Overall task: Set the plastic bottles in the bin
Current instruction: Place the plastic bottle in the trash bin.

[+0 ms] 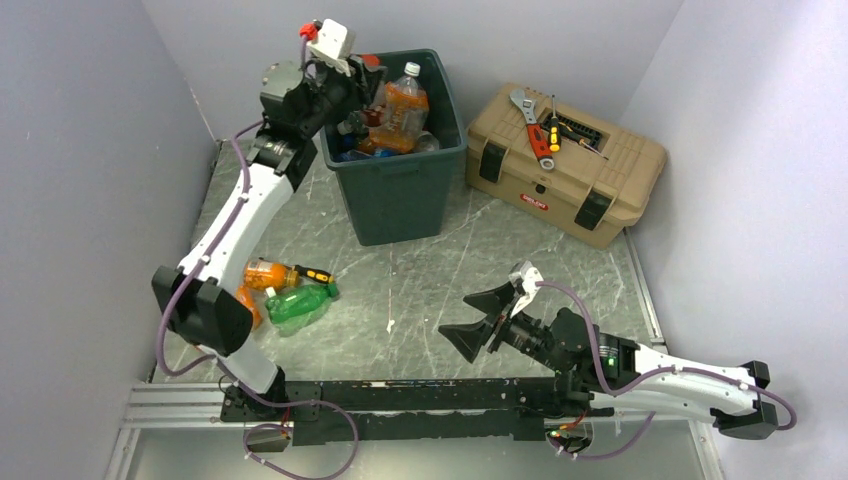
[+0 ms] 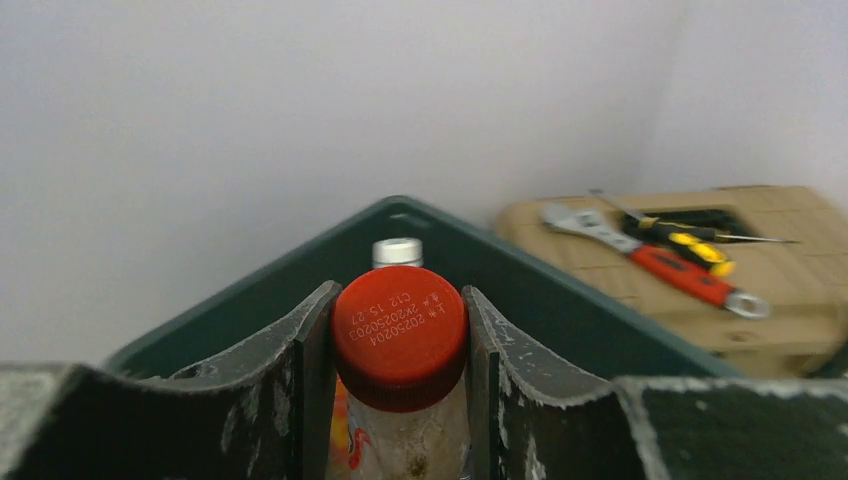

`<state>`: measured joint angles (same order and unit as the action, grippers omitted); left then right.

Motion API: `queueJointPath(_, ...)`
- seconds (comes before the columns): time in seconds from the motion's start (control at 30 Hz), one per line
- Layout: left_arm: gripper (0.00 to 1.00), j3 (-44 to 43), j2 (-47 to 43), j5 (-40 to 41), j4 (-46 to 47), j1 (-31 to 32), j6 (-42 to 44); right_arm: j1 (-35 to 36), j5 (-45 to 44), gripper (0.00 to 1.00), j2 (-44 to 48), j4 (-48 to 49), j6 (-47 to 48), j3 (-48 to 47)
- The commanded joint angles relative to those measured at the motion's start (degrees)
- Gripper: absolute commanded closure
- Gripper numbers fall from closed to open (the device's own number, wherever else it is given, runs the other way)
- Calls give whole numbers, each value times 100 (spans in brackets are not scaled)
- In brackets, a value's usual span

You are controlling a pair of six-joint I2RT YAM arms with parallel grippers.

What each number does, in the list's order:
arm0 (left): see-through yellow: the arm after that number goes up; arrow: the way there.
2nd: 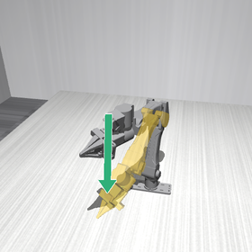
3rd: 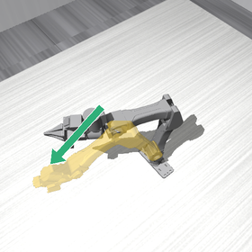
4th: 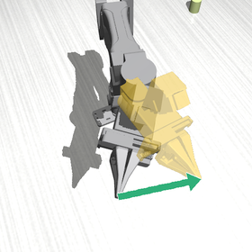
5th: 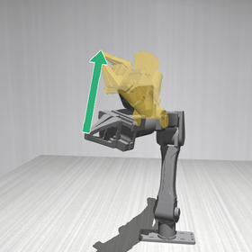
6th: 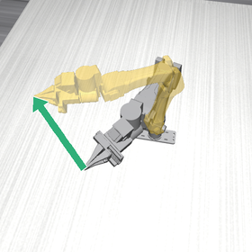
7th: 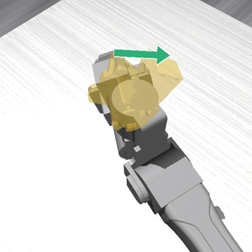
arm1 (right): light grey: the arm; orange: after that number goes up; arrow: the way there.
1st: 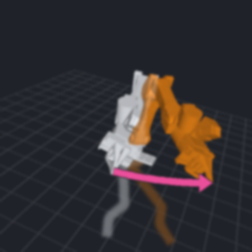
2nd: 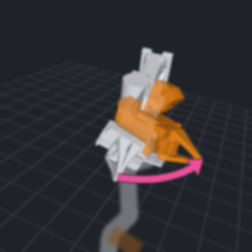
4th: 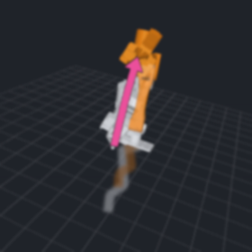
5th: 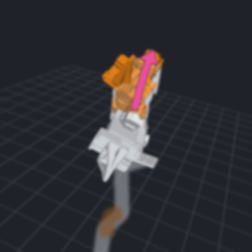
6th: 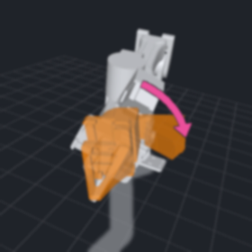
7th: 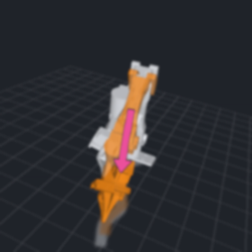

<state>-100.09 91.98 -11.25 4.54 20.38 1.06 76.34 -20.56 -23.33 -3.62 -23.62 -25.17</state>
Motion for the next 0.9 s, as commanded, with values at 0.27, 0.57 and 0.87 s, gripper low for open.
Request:
queueJointPath(0.27,100,-1293,1812,-2348,1416,133,-1477,22,-527,0,239,-28,-29,282)
queueJointPath(0.57,100,-1136,1931,-232,185,89,-196,22,-705,0,121,-30,172,257)
queueJointPath(0.87,100,18,840,1311,727,-403,-516,22,-605,0,-65,155,143,267)
